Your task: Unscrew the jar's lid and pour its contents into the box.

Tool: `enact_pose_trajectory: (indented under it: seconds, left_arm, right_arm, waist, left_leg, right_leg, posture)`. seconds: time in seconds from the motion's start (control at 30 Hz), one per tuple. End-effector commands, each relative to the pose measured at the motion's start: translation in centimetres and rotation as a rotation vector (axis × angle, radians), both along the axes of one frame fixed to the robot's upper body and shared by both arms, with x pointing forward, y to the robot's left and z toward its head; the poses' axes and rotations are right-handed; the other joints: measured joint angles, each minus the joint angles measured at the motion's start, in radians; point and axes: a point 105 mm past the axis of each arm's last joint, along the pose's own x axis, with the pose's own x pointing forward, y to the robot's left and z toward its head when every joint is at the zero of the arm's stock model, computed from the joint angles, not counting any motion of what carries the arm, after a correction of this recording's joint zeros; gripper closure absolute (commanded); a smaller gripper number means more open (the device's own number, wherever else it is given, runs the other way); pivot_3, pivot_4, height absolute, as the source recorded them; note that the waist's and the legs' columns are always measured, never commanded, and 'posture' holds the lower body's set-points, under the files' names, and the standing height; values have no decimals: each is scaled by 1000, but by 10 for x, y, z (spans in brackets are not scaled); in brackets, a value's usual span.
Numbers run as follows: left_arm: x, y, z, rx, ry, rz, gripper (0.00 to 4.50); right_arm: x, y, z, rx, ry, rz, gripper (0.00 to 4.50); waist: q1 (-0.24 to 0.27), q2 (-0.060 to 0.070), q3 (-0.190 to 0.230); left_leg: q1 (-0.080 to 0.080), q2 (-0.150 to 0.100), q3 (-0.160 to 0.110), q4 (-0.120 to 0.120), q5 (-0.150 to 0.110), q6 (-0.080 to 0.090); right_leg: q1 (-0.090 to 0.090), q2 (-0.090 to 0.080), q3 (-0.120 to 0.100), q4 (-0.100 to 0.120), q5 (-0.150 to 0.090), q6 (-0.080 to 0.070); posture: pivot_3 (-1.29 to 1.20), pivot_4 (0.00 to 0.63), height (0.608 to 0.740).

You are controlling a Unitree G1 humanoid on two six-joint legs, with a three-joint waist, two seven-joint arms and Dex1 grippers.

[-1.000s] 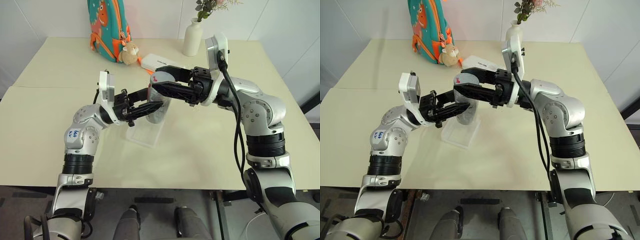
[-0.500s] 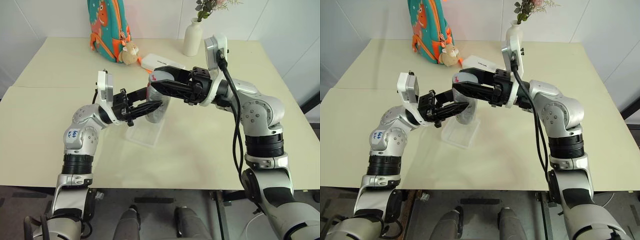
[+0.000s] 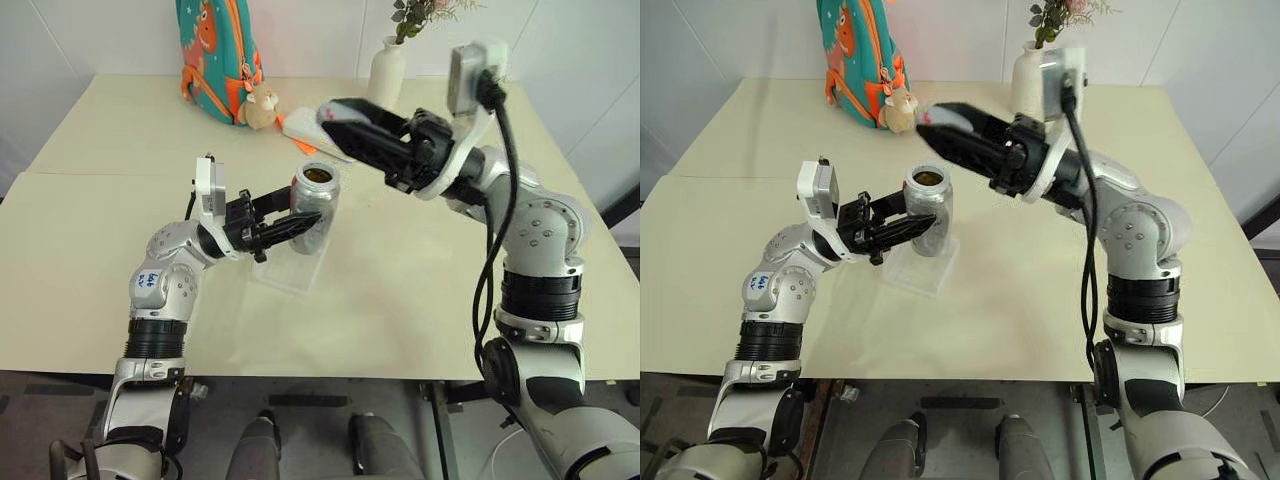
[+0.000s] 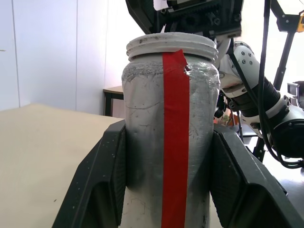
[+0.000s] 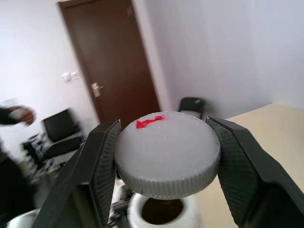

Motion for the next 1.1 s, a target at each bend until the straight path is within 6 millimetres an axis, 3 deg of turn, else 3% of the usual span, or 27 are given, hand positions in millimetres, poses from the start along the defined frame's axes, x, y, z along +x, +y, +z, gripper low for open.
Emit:
enact_pose_trajectory:
  seconds: [0.03,0.13,0.3,0.53,0.67,0.87,1.0,1.1]
  left_arm:
    - [-9,6,14,-18,-64,13,2541]
    - [-12,13,18,-29,-68,42,2541]
    - [-12,22,24,-46,-69,100,2541]
    - [-9,32,26,-54,-48,148,2541]
    - [-7,36,28,-63,-38,172,2541]
    - [-7,40,29,-71,-27,181,2541]
    - [-6,45,27,-59,-18,192,2541]
    - [-8,52,25,-24,-16,193,2541]
  right_arm:
    - [5,-38,-11,-30,-19,-209,1898]
    - [15,-77,-54,-129,29,-435,1898]
    - [23,-122,-127,-267,65,-717,1898]
    - [31,-146,-179,-325,134,-837,1898]
    - [32,-151,-187,-328,147,-835,1898]
    - [32,-150,-180,-325,143,-792,26]
    - [32,-148,-157,-308,83,-775,26]
    - [26,-134,-136,-300,19,-708,26]
  waist:
    - [8,0,0]
    - [19,0,0]
    - [18,0,0]
    - [5,0,0]
    - [7,0,0]
    - [9,0,0]
    - [10,0,0]
    - [10,0,0]
  left_leg:
    - [0,0,0,0,0,0]
    - [0,0,0,-1,0,0]
    - [0,0,1,0,-1,1]
    - [2,0,4,1,0,1]
    - [2,0,4,1,0,1]
    - [2,0,4,1,0,0]
    - [2,0,4,2,0,0]
    - [2,0,4,1,0,0]
  right_leg:
    - [0,0,0,-1,0,0]
    - [0,0,0,-2,0,0]
    - [1,0,1,-4,0,1]
    - [2,1,5,-2,2,3]
    - [2,1,5,-2,2,3]
    - [2,1,5,-2,2,3]
    - [2,1,5,-2,2,3]
    - [2,1,5,-2,2,3]
  posture:
    - [0,150,740]
    - [0,150,740]
    - [0,150,740]
    - [0,150,740]
    - [0,150,740]
    - [0,150,740]
    - [0,150,740]
    - [0,150,740]
